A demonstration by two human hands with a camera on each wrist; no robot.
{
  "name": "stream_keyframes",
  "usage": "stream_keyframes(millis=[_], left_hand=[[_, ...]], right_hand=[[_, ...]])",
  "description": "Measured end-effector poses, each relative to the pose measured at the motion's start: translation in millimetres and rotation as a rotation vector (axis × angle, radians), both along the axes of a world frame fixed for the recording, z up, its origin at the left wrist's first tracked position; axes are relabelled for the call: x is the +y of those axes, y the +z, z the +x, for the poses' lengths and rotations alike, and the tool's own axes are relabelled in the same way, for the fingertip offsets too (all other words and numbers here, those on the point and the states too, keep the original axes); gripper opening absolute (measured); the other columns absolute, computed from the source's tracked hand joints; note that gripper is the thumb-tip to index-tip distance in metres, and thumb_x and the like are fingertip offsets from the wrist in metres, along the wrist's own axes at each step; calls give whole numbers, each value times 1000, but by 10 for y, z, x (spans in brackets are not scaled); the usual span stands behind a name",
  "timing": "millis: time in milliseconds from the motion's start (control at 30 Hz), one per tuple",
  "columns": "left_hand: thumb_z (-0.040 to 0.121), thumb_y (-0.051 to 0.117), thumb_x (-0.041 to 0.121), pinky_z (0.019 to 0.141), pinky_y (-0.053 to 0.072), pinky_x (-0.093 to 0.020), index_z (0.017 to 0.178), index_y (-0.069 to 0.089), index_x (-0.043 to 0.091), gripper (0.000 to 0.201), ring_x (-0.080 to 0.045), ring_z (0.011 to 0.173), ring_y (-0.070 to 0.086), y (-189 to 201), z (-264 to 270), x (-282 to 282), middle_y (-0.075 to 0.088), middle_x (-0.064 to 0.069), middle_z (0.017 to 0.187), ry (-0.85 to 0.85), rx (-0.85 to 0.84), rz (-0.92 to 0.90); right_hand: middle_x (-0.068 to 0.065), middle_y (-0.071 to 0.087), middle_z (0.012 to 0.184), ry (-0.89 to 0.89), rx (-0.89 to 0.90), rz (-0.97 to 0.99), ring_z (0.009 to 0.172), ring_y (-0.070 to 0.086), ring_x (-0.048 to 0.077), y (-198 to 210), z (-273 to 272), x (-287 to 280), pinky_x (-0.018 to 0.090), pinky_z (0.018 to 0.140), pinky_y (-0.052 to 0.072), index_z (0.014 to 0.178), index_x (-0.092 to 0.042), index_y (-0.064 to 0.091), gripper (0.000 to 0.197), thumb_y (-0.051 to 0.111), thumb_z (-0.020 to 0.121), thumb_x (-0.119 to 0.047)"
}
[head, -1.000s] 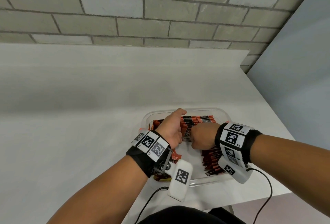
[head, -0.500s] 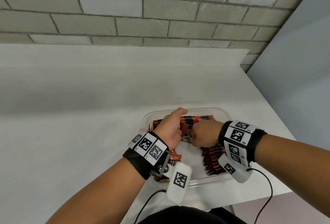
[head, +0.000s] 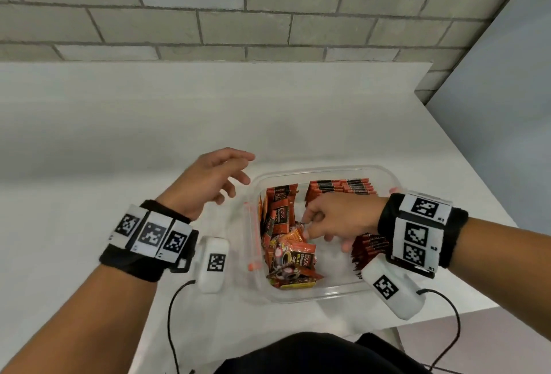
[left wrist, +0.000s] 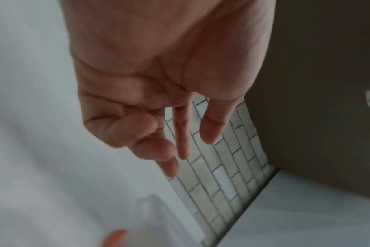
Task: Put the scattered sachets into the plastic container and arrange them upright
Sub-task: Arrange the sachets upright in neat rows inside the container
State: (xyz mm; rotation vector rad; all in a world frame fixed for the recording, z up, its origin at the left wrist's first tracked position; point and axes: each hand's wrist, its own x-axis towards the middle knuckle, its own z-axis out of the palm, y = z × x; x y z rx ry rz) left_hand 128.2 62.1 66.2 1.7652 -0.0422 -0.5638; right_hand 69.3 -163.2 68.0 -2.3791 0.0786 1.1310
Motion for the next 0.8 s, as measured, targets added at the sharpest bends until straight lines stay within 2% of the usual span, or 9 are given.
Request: stream_keyframes(millis=[100,233,300,400,433,500,600,733,800], left_hand=[[92,60,27,55,44,-26,112,65,32,21,-15,70,59,-177,-36,55,66,-1,96,-67,-15,128],[86,68,14,55,51,-27,120,56,37,42,-16,73,62,-396,-138,-15,61,-5,99,-124,23,74],[85,69,9,54,51,-27,122,56,34,47,-14,72,62,-444,-143,-28,60,-5,96,-87,15,36],[84,70,7,54,52,-27,122,57,31,47,-14,74,64,-469,-137,-18,62,-6,96,-66,25,7],[84,70,8,54,53,-27,123,57,31,47,-15,75,64,-473,-134,-13,62,-7,97,-68,25,1],[84,71,9,54,53,-28,123,56,31,47,-15,77,65,-479,-132,-13,62,-7,98,-72,22,-6],[83,72,10,55,53,-28,121,57,33,46,-14,77,65,-490,-129,-11,63,-8,99,-67,19,-18],[84,71,11,56,54,-29,121,56,34,46,-16,78,66,-500,-130,-11,64,-7,100,-62,26,-28],[84,71,11,56,54,-30,122,56,32,47,-16,78,66,-507,-127,-11,64,-7,99,-60,31,-32]], right_hand=[[4,60,111,70,7,-1,96,62,19,29,-33,123,33,67,60,119,-20,55,40,62,88,-45],[-2,59,112,241,-36,-26,78,61,13,71,-112,207,33,72,56,122,-21,47,50,64,84,-50],[-3,60,112,324,-63,-36,78,59,8,60,-144,210,29,76,53,121,-23,45,53,66,81,-51],[-3,59,114,279,-34,22,67,56,2,55,-159,212,22,63,51,120,-24,45,52,65,81,-52],[-4,58,116,237,-6,59,68,57,2,67,-156,213,22,62,52,123,-25,44,53,63,82,-52],[-6,52,121,201,53,110,79,61,5,81,-147,203,24,69,56,133,-29,37,63,64,81,-51],[-5,49,119,284,58,54,90,62,11,42,-156,184,26,79,54,139,-32,33,71,70,80,-44],[2,55,108,335,-27,3,79,57,10,-38,-169,215,25,73,48,136,-26,40,58,67,86,-37],[1,58,107,355,-37,-18,81,58,12,-54,-171,248,28,75,51,135,-27,40,58,68,84,-38]])
